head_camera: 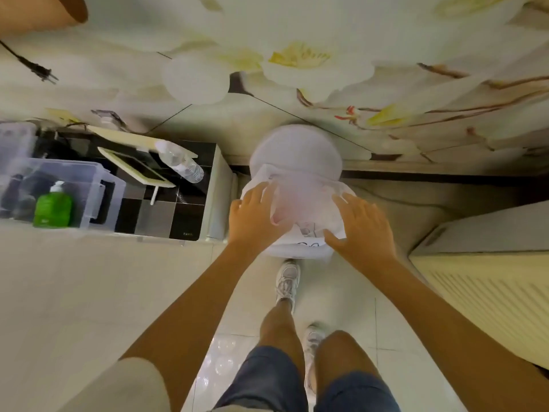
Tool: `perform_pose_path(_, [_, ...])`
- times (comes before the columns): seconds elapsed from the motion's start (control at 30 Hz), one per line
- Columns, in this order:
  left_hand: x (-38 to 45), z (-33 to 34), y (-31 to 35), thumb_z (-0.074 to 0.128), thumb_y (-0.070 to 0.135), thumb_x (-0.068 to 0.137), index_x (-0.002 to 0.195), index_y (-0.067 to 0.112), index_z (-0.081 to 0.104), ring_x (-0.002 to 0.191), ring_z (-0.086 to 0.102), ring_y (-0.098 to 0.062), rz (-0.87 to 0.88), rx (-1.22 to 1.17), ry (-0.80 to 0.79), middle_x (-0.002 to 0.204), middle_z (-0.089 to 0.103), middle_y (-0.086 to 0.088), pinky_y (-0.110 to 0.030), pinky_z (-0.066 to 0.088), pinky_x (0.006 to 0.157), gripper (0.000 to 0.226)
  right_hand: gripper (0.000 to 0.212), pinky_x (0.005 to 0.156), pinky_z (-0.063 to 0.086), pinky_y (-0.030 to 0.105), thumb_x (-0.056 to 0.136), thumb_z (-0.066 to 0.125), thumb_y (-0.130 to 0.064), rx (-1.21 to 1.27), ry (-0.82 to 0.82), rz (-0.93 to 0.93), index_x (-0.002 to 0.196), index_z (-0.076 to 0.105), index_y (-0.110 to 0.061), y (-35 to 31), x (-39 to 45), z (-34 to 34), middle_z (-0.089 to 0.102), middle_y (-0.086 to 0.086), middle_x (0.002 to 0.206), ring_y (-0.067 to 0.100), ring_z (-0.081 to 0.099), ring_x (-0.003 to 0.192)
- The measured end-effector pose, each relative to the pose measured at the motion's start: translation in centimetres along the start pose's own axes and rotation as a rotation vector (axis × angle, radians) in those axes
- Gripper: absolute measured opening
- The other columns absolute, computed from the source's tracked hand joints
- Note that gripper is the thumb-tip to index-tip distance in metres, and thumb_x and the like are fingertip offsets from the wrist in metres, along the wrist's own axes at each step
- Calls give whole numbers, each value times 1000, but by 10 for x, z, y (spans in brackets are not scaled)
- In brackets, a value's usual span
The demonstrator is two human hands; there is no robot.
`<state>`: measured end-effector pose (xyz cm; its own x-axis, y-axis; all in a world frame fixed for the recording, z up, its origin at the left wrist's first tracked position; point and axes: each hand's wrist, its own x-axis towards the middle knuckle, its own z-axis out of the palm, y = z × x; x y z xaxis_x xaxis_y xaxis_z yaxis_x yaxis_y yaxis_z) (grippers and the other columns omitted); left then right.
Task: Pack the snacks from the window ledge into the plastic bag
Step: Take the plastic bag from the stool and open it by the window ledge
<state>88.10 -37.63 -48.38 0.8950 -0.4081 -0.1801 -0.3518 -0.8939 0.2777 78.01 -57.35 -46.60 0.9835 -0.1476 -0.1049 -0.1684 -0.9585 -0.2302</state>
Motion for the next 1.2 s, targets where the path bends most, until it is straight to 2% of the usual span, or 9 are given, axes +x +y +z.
perform_pose_path(0.27, [87,93,-21,45,71,84,149,32,21,141,28,-21,-61,43,-159,156,28,3,-45,26,111,80,79,85,48,61,64,82,-40,-97,-135,48,127,45,-10,46,73,107,60,24,122,46,61,105])
perform_pose_path(0.37, [101,130,-27,42,72,85,151,33,10,144,22,-24,-112,60,-243,159,20,1,-47,20,114,83,79,88,46,61,61,85,-42,-197,-154,88,127,57,-8,61,88,141,58,24,127,46,58,111])
perform_pose_path(0.5, [112,169,-38,40,72,85,152,31,5,143,23,-28,-207,109,-317,159,16,-4,-48,19,115,85,86,100,38,58,66,82,-40,-306,-195,225,139,47,-11,86,98,177,33,23,150,46,38,132])
perform_pose_path(0.63, [114,194,-42,44,63,90,152,28,0,142,25,-31,-258,163,-343,160,9,-9,-49,17,115,84,88,107,33,54,83,63,-50,-371,-316,342,151,18,-18,100,100,197,3,20,159,41,19,142])
perform_pose_path(0.73, [113,201,-44,46,41,97,152,25,-7,139,32,-30,-228,174,-342,160,3,-11,-47,28,114,79,86,105,40,48,90,55,-45,-319,-426,374,152,1,-21,100,102,200,-11,18,158,38,16,143])
perform_pose_path(0.93, [114,203,-55,44,25,99,149,31,-15,116,55,-23,-179,108,-401,159,-15,-13,-35,47,101,77,81,86,52,25,92,59,-21,-237,-462,343,151,3,-20,92,104,199,-11,18,157,31,30,138])
perform_pose_path(1.07, [104,204,-58,51,19,97,138,45,-16,102,60,-19,-130,75,-367,159,-1,-12,-32,54,91,83,82,85,51,23,92,60,-15,-166,-441,397,152,4,-19,89,104,195,-10,17,158,29,29,138])
perform_pose_path(1.13, [99,198,-53,58,22,93,144,43,-2,108,58,-25,-155,-2,-274,155,17,-12,-35,54,91,82,82,85,51,25,90,61,-9,-52,-354,461,152,8,-18,84,103,191,-8,14,159,31,31,139])
perform_pose_path(1.2, [95,189,-44,66,25,88,150,30,19,112,56,-30,-194,-129,-149,148,33,-12,-40,52,95,78,81,89,51,32,87,62,-1,155,-218,608,151,15,-15,79,103,187,3,12,160,34,34,137])
